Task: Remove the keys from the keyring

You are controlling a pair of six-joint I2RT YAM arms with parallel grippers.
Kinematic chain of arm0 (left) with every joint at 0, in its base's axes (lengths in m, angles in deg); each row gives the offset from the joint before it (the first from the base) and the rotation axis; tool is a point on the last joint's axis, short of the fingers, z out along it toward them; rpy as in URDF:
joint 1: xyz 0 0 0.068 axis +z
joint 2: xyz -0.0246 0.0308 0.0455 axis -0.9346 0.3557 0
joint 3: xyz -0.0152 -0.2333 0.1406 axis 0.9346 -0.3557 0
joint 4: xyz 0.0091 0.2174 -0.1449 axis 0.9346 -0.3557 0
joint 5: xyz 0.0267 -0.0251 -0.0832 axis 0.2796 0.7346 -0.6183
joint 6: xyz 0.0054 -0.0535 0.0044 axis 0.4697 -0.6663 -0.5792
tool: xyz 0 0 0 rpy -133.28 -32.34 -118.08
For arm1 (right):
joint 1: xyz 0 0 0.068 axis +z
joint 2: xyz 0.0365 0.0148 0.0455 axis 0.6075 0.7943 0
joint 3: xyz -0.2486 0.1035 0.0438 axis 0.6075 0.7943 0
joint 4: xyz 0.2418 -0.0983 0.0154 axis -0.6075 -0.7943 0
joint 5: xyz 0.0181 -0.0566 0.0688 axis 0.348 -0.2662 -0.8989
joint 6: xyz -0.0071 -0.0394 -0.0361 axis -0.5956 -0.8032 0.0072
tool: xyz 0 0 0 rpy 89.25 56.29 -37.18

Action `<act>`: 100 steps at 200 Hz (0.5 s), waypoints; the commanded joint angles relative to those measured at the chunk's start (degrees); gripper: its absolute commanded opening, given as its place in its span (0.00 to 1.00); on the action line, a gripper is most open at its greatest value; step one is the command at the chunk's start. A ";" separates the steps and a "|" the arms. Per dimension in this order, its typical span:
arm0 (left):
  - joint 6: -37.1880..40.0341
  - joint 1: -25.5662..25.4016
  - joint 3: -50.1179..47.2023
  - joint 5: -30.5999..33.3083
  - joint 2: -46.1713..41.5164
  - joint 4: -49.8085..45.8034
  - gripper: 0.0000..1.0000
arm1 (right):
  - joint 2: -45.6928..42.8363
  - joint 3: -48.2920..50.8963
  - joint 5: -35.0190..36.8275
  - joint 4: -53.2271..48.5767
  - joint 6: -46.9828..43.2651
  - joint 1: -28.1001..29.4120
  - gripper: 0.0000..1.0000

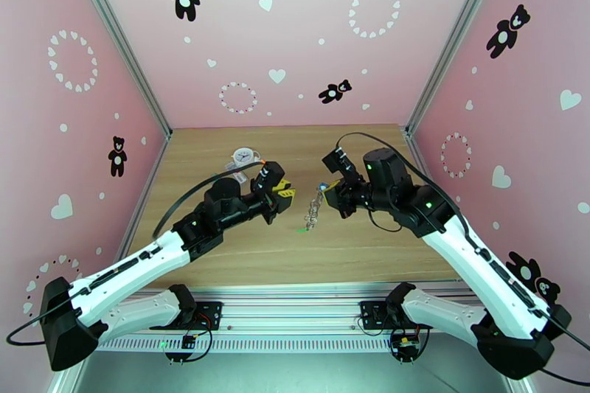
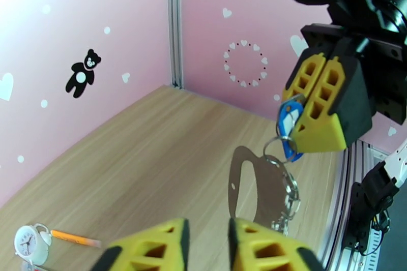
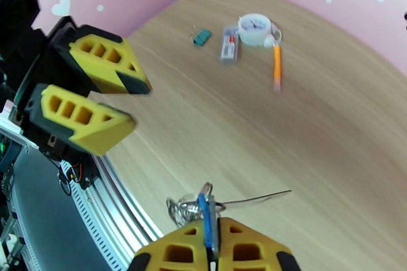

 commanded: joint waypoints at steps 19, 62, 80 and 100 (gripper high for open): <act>-1.84 -1.15 -6.37 0.66 -1.06 8.17 0.56 | 5.69 -9.66 8.72 -15.42 4.80 3.35 0.00; -0.17 -2.47 -10.95 -0.75 1.27 19.26 0.69 | 14.62 -19.48 11.56 -25.68 6.55 8.27 0.00; -0.34 -2.70 -11.69 -1.19 3.37 23.31 0.71 | 17.05 -22.12 10.49 -28.01 6.67 8.92 0.00; 0.01 -3.07 -11.61 -2.47 5.66 26.13 0.72 | 19.54 -24.56 9.08 -30.05 6.41 9.10 0.00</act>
